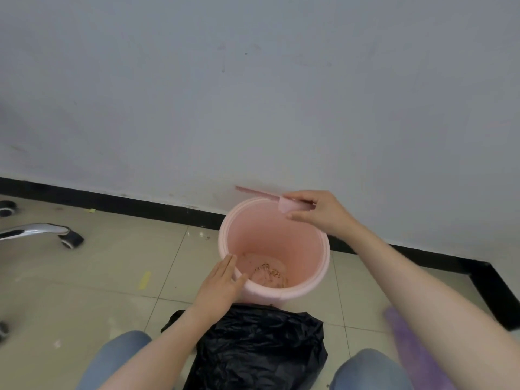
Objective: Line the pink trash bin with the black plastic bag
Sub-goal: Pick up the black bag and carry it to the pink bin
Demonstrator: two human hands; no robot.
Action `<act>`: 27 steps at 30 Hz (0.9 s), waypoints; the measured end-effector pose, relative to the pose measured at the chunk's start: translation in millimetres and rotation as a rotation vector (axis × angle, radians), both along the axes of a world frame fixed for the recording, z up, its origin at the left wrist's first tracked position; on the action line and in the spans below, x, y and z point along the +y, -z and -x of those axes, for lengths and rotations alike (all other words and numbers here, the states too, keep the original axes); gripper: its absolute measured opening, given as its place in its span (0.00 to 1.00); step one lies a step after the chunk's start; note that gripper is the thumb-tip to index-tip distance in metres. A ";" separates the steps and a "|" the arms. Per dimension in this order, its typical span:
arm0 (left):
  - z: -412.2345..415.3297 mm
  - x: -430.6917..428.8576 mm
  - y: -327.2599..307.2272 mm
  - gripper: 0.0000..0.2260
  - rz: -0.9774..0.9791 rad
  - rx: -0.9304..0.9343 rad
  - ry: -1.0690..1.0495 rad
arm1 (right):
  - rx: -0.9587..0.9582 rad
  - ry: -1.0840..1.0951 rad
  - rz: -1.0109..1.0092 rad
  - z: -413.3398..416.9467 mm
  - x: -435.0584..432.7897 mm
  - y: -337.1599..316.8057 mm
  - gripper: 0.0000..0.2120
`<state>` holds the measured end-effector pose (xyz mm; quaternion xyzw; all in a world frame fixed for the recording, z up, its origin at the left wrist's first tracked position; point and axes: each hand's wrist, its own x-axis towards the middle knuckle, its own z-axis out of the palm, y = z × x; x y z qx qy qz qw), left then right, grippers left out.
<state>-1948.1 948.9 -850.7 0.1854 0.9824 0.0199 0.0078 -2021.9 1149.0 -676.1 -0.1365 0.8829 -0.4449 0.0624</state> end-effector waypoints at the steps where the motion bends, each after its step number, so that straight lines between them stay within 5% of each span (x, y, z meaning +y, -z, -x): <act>1: -0.7 -1.0 -6.9 0.29 0.004 -0.047 -0.002 | 0.013 -0.013 -0.027 5.6 0.4 -7.2 0.18; 5: 1.1 -5.2 -17.3 0.23 -0.085 -0.193 -0.008 | 0.139 0.041 -0.152 31.6 0.9 -28.6 0.12; 12: 3.2 9.3 -5.8 0.30 -0.218 -0.189 -0.174 | 0.633 0.403 -0.525 84.6 -16.4 -32.2 0.13; 18: 7.2 8.7 2.0 0.31 -0.252 -0.235 -0.209 | 0.260 0.218 -0.433 124.2 -21.7 -37.0 0.29; 22: 6.4 8.1 1.4 0.32 -0.265 -0.255 -0.197 | 0.235 0.281 -0.493 112.4 -11.3 -33.6 0.31; 27: 5.0 6.8 -4.3 0.34 -0.240 -0.281 -0.171 | 0.203 0.238 -0.268 67.7 -15.6 -11.3 0.29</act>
